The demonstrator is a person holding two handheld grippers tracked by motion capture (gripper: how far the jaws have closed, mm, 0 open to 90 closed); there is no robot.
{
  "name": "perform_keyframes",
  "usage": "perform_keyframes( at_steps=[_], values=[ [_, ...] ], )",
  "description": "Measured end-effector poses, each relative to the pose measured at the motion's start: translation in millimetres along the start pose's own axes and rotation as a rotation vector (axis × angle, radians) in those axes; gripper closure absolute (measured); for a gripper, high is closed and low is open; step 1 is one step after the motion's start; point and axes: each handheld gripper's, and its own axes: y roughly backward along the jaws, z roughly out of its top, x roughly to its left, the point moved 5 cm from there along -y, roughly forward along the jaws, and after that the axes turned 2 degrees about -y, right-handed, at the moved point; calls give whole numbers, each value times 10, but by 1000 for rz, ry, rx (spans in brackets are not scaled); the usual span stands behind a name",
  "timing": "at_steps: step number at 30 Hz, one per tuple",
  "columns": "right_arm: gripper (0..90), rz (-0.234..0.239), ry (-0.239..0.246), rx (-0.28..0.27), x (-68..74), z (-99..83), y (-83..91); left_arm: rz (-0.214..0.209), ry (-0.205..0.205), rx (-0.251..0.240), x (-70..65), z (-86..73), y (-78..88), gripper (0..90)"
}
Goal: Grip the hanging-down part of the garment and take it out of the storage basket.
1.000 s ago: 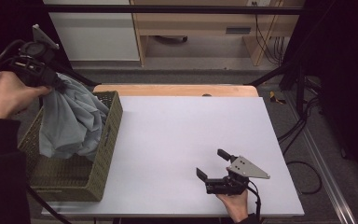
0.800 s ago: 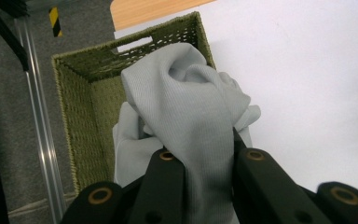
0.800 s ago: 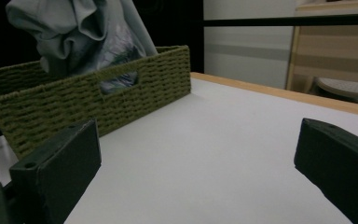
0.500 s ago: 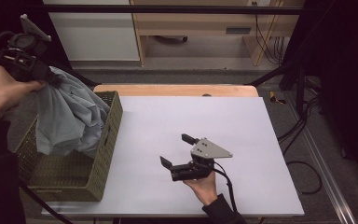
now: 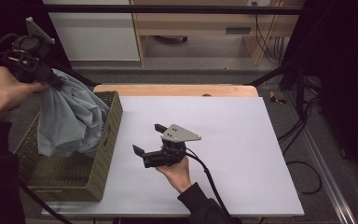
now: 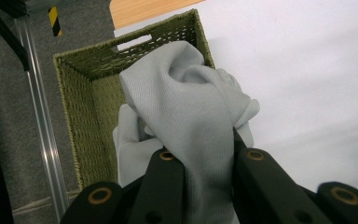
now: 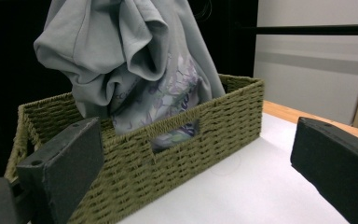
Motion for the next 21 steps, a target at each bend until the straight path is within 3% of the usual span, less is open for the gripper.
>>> perform_keyframes(
  at_steps=[16,21],
  values=[
    [46,34,-19,3,114,114,-528,-4,-12,16,-9,6,-57,831],
    [55,41,-3,25,143,113,-736,-8,-6,13,21,-9,-56,831]
  ],
)
